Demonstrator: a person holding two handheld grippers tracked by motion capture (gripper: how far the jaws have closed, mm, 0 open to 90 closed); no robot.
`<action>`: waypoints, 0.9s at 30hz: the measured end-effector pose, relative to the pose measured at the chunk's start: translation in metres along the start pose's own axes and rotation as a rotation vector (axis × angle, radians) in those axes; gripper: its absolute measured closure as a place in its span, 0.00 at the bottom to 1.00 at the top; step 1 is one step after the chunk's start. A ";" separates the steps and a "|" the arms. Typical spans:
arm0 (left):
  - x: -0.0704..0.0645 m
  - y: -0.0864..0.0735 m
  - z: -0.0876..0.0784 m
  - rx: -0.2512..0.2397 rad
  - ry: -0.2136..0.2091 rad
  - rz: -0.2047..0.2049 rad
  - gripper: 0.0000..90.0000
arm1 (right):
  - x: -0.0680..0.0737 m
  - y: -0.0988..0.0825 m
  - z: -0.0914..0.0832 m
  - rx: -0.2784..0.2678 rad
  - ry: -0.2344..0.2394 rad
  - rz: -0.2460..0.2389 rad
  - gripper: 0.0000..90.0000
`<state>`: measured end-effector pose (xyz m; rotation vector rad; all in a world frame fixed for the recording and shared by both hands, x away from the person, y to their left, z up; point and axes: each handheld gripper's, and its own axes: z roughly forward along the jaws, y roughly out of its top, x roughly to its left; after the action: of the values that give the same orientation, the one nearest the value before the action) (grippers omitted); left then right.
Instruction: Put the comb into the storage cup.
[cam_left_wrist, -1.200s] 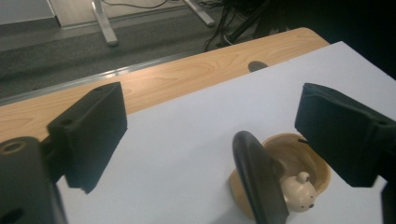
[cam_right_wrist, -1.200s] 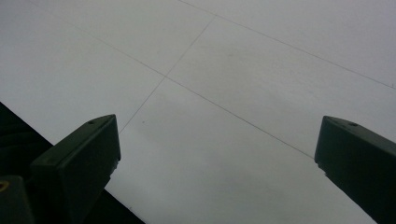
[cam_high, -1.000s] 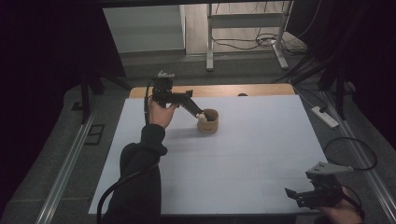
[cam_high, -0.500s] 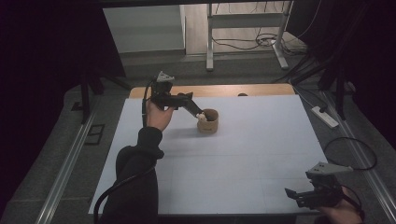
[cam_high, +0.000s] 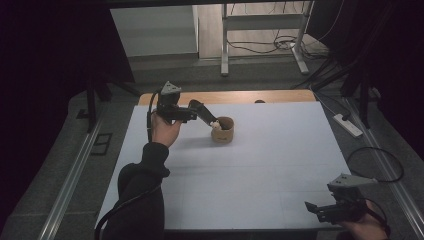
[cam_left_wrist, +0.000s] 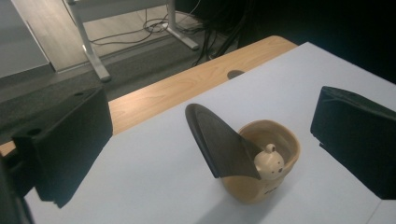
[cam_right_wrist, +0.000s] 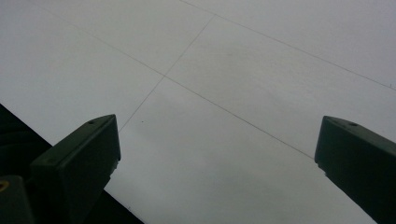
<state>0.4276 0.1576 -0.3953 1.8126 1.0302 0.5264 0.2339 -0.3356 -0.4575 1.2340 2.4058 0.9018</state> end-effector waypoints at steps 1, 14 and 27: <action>0.000 0.000 -0.001 -0.003 -0.004 -0.006 0.00 | 0.000 0.000 0.000 0.000 0.000 0.000 0.00; 0.001 -0.012 -0.009 -0.007 -0.073 0.022 0.01 | 0.000 0.000 0.000 0.000 -0.003 0.000 0.00; -0.003 -0.024 -0.023 -0.011 -0.068 0.020 0.00 | 0.000 0.000 0.000 0.001 -0.006 -0.003 0.00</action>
<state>0.3995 0.1720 -0.4055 1.8208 0.9622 0.4788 0.2339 -0.3350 -0.4577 1.2314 2.4027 0.8953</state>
